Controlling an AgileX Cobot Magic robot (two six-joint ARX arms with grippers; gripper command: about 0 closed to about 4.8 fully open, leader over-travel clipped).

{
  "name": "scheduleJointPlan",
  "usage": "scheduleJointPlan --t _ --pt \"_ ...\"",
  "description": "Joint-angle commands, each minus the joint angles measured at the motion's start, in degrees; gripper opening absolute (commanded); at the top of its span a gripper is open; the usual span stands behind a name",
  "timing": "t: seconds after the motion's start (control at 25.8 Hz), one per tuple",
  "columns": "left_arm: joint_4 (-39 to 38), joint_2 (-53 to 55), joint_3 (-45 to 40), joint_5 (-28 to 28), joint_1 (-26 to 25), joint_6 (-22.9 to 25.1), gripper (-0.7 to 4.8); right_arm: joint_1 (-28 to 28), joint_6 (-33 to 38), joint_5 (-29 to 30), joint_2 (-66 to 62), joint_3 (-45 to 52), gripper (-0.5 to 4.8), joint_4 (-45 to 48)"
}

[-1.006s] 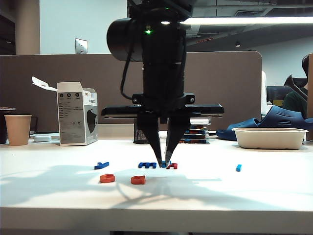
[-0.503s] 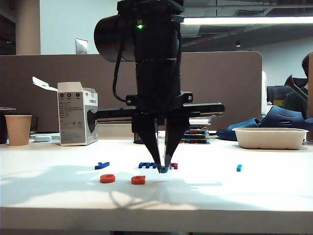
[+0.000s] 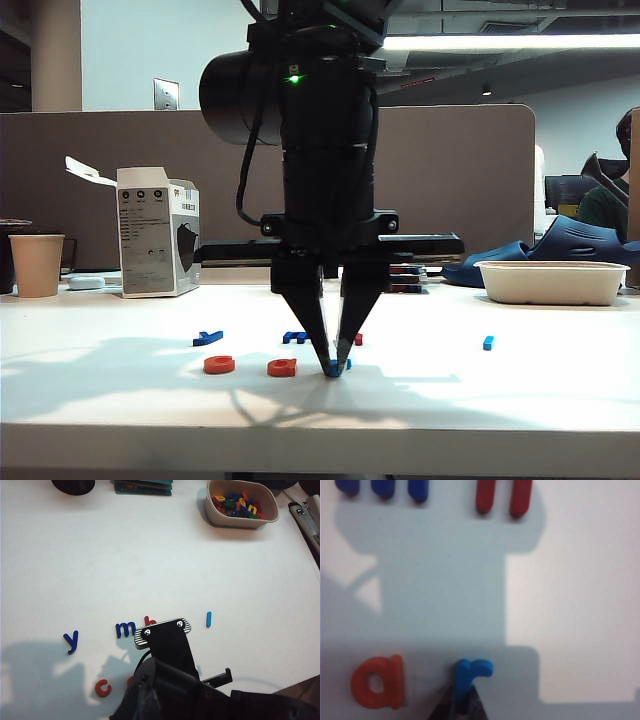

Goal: Select the appropriate letters from the row of letter magnets placed on the table to arrange into the word "car".

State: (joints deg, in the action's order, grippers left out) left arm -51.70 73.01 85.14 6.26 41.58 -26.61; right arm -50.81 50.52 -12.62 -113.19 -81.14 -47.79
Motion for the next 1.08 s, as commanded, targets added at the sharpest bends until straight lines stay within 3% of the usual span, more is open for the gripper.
scheduleJointPlan --t 0.04,0.23,0.5,0.62,1.08 --pt "0.44 -0.17 0.37 0.15 0.07 0.24 -0.06 0.0 0.31 0.81 0.26 -0.13 -0.05 0.09" --pt "0.42 -0.17 0.37 0.15 0.07 0.24 -0.06 -0.02 0.33 1.25 0.26 -0.13 0.62 -0.07" --pt "0.42 -0.17 0.37 0.15 0.07 0.24 -0.06 -0.02 0.31 1.42 0.31 -0.13 0.65 -0.68" --pt "0.42 -0.17 0.37 0.15 0.07 0.24 -0.06 -0.02 0.31 2.19 0.31 -0.13 1.06 -0.87" --pt "0.39 -0.17 0.37 0.15 0.07 0.24 -0.06 0.52 0.28 1.99 3.8 -0.48 1.09 -1.44"
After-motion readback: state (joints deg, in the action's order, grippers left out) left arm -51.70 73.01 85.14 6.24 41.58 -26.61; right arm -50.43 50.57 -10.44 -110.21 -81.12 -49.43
